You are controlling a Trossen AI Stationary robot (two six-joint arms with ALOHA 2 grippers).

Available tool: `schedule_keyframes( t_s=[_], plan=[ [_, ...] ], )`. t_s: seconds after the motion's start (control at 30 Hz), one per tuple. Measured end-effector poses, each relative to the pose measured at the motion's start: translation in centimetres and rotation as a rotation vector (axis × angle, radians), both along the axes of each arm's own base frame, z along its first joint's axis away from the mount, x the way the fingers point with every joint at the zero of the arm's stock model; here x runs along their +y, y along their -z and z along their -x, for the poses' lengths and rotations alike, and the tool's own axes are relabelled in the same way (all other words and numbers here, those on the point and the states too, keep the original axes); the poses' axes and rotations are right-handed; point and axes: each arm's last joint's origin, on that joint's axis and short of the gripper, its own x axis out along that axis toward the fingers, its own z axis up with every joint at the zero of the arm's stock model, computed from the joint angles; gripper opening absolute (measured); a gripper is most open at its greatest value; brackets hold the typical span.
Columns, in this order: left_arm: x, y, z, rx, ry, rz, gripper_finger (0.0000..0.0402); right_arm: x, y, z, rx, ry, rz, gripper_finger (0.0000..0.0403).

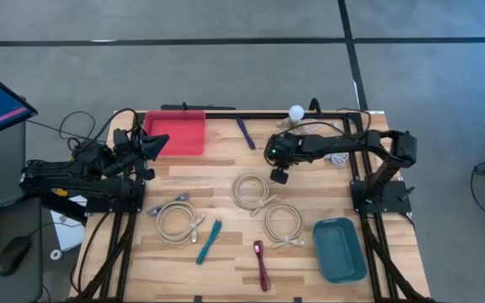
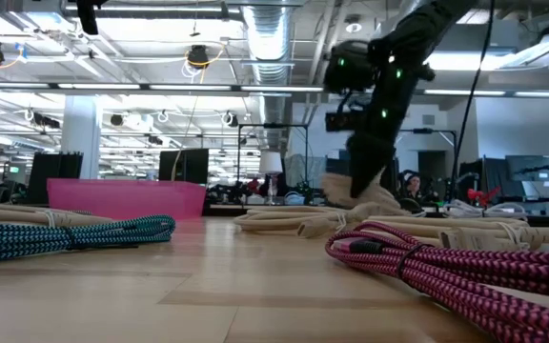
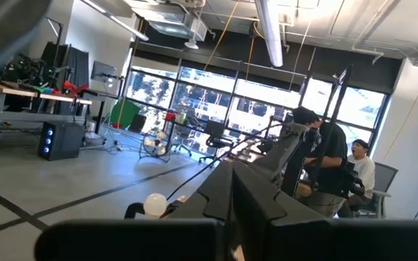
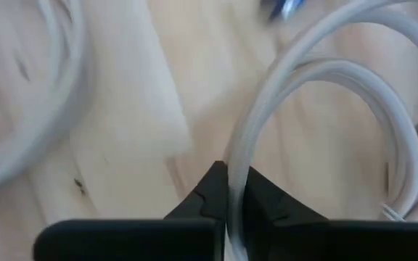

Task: Pick & Place USB Port
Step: Put the brown USB cable into the red bin

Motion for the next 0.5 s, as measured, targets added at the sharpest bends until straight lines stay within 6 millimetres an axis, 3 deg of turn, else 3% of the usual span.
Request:
schedule_keyframes(
  t_s=[0.5],
  plan=[
    [0.0,0.0,0.0,0.000,0.000,0.000,0.0012,1.7,-14.5,-0.3,-0.511,-0.029,0.032,0.0005]
  ],
)
